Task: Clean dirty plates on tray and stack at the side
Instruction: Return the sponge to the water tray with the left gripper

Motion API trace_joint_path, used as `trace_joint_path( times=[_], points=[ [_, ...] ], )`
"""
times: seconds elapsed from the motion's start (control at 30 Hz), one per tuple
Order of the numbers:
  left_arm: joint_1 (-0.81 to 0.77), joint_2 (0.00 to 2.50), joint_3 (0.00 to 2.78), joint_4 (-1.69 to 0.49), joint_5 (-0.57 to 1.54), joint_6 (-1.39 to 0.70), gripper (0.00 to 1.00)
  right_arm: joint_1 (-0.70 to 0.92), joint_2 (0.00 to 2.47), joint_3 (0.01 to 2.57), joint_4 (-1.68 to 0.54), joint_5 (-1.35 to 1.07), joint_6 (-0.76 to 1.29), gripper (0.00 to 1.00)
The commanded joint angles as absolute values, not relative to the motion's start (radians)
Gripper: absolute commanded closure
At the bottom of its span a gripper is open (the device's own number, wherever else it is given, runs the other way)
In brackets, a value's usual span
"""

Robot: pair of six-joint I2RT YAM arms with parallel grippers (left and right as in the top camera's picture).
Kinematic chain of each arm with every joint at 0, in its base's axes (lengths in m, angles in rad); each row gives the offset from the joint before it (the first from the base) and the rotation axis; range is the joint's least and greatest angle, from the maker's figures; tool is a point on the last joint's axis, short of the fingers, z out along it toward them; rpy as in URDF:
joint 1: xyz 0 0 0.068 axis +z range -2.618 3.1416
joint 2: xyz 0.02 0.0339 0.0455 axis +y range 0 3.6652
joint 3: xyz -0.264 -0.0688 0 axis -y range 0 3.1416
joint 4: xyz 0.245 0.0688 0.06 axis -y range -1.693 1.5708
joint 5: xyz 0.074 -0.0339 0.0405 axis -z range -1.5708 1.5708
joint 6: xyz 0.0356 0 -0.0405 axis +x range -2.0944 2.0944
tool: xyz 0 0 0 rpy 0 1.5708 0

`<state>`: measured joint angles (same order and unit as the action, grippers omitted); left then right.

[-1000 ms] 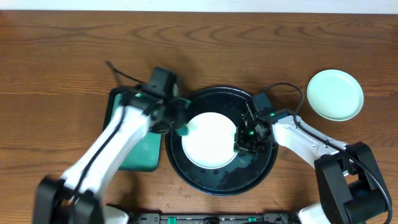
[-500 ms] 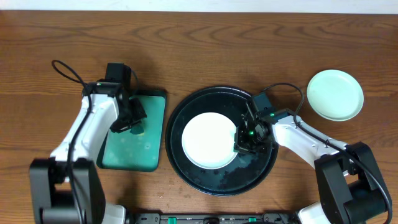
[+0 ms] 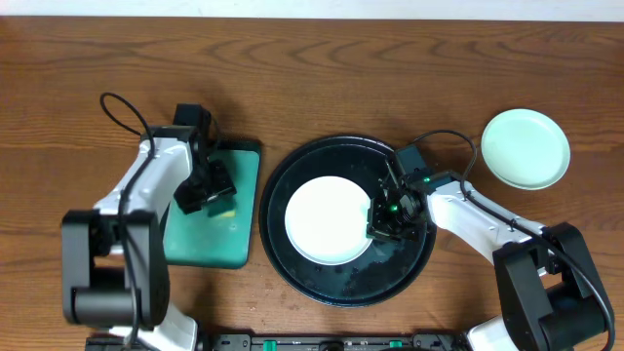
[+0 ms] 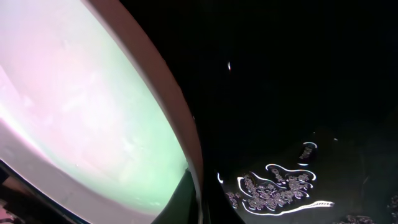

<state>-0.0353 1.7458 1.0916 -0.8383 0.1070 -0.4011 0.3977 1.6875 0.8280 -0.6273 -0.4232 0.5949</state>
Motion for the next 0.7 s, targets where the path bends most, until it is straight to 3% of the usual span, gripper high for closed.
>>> trace_joint_path(
  times=[0.0, 0.4, 0.67],
  points=[
    [-0.032, 1.605, 1.097, -0.879, 0.115, -0.393, 0.29, 0.412, 1.713, 0.801, -0.631, -0.394, 0.586, 0.98],
    [-0.032, 1.044, 1.097, -1.019, 0.116, -0.394, 0.19, 0.412, 1.710, 0.802, -0.544, -0.398, 0.498, 0.98],
    [-0.032, 0.884, 1.097, -1.021, 0.121, -0.398, 0.18, 0.400, 1.618, 0.808, -0.460, -0.397, 0.513, 0.99]
  ],
)
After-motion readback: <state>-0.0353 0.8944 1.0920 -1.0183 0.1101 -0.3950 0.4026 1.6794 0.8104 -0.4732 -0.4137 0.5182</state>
